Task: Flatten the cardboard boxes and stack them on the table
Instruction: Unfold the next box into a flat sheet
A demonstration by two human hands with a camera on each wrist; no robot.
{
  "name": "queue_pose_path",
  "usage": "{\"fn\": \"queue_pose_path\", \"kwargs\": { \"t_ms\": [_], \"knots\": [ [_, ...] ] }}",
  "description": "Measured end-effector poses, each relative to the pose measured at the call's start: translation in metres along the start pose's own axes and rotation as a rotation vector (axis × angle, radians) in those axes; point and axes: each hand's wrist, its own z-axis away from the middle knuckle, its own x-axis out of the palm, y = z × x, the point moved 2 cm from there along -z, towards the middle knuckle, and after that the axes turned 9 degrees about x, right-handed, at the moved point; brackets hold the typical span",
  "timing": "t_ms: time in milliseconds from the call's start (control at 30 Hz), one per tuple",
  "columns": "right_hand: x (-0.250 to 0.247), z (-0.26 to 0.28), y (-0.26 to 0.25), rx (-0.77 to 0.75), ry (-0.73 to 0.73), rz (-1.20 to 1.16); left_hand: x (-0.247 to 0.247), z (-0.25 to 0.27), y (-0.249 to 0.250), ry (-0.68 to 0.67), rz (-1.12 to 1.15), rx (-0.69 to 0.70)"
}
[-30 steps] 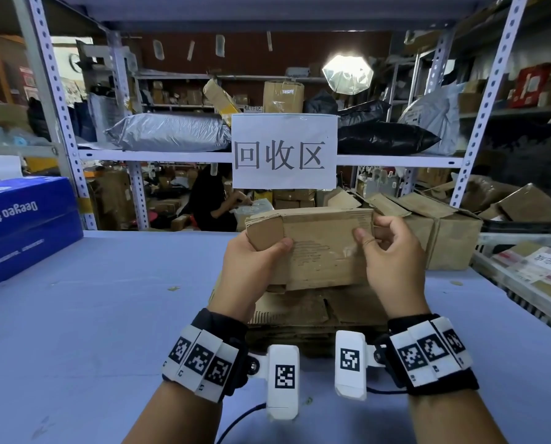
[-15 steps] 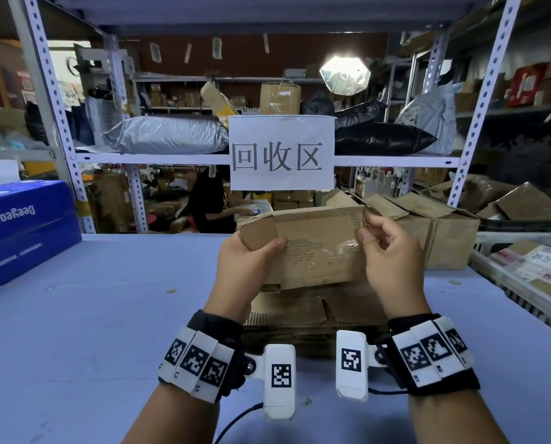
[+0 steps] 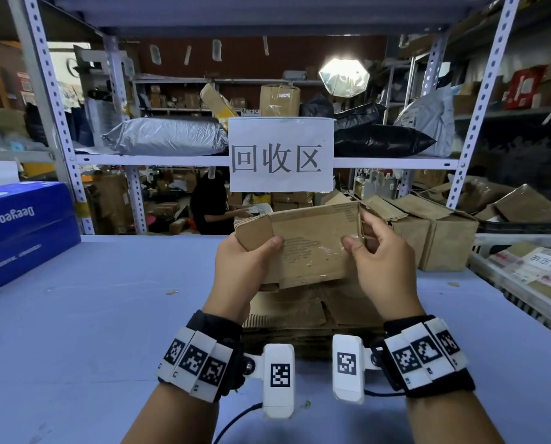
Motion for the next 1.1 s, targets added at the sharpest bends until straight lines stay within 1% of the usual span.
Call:
{"fn": "queue_pose_path", "kwargs": {
  "t_ms": [100, 167, 267, 333, 567, 667, 767, 867, 900, 933, 967, 1033, 1100],
  "knots": [
    [-0.004, 0.000, -0.002, -0.008, 0.039, 0.011, 0.000, 0.000, 0.000, 0.004, 0.003, 0.000],
    [-0.004, 0.001, -0.005, -0.021, 0.036, 0.029, -0.001, -0.001, 0.001, 0.009, 0.002, 0.007],
    [0.000, 0.004, -0.009, -0.022, -0.076, 0.060, 0.000, -0.001, 0.001, 0.004, 0.006, 0.007],
    [0.002, 0.007, -0.010, -0.012, -0.104, 0.090, 0.000, -0.001, 0.001, 0.007, -0.005, 0.012],
    [-0.004, 0.004, -0.010, -0.039, 0.015, 0.074, -0.007, -0.001, 0.002, 0.013, -0.024, 0.009],
    [-0.005, 0.006, -0.012, -0.051, 0.014, 0.064, -0.005, -0.001, 0.004, 0.011, -0.023, 0.015],
    [0.000, 0.010, -0.014, -0.040, -0.053, 0.055, -0.004, -0.001, 0.004, 0.015, -0.014, 0.018],
    [0.006, 0.016, -0.014, -0.015, -0.206, -0.044, -0.002, 0.000, 0.004, 0.013, -0.003, 0.014],
    [0.007, 0.019, -0.014, -0.003, -0.245, -0.064, -0.002, 0.000, 0.003, 0.007, 0.000, 0.014],
    [0.008, 0.020, -0.015, 0.003, -0.251, -0.059, -0.002, 0.001, 0.003, 0.000, 0.004, 0.013],
    [0.009, 0.020, -0.016, 0.001, -0.223, -0.038, -0.001, 0.001, 0.003, -0.009, 0.009, 0.012],
    [0.010, 0.016, -0.014, -0.004, -0.124, -0.002, -0.001, 0.002, 0.002, -0.029, 0.022, 0.005],
    [0.010, 0.014, -0.014, 0.022, -0.045, -0.027, 0.000, 0.002, 0.003, -0.046, 0.029, -0.001]
  ]
}}
